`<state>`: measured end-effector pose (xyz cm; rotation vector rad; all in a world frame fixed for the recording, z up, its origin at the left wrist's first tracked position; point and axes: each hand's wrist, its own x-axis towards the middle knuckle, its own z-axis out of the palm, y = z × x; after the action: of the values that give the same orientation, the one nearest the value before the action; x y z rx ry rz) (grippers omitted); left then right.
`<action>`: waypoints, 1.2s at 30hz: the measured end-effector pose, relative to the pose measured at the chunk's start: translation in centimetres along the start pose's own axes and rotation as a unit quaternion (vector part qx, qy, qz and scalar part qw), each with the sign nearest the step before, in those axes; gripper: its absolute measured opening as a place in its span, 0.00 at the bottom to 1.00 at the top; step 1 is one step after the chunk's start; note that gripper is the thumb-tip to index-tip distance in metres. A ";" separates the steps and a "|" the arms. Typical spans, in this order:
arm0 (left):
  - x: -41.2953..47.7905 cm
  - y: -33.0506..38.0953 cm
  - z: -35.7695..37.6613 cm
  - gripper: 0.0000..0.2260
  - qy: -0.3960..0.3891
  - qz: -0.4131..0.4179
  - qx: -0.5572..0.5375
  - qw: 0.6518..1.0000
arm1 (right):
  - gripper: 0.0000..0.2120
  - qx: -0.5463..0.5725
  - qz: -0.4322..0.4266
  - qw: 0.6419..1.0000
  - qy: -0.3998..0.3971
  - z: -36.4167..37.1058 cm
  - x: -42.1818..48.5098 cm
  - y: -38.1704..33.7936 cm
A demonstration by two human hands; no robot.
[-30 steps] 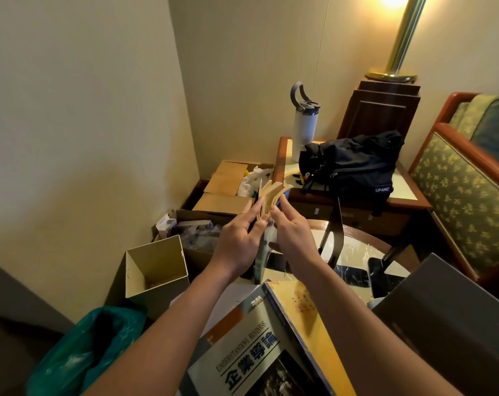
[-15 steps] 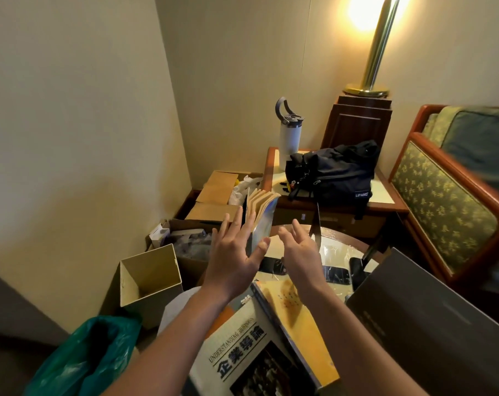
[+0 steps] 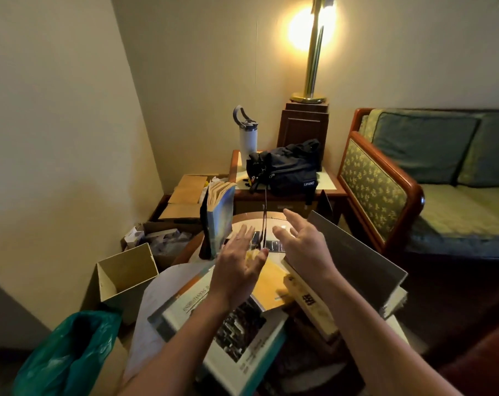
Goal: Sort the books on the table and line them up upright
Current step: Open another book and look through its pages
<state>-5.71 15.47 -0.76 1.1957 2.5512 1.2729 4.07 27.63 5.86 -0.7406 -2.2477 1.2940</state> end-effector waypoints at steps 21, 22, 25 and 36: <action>-4.1 6.8 11.0 0.29 -0.125 -0.158 -0.014 0.979 | 0.35 -0.210 0.144 0.966 -0.044 -11.8 -4.7 9.9; -4.1 6.9 11.1 0.28 -0.122 -0.160 -0.009 0.980 | 0.35 -0.205 0.148 0.966 -0.046 -11.8 -4.6 10.2; -4.0 7.2 11.5 0.27 -0.120 -0.180 -0.013 0.976 | 0.36 -0.179 0.162 0.969 -0.059 -11.9 -4.3 10.4; -3.6 9.3 11.3 0.27 -0.083 -0.260 -0.183 0.945 | 0.34 0.002 0.226 0.969 -0.101 -12.3 -4.0 10.0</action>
<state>6.64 23.90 -2.72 0.4869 2.1621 1.3501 16.90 37.13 2.37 -1.2211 -2.3126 1.6446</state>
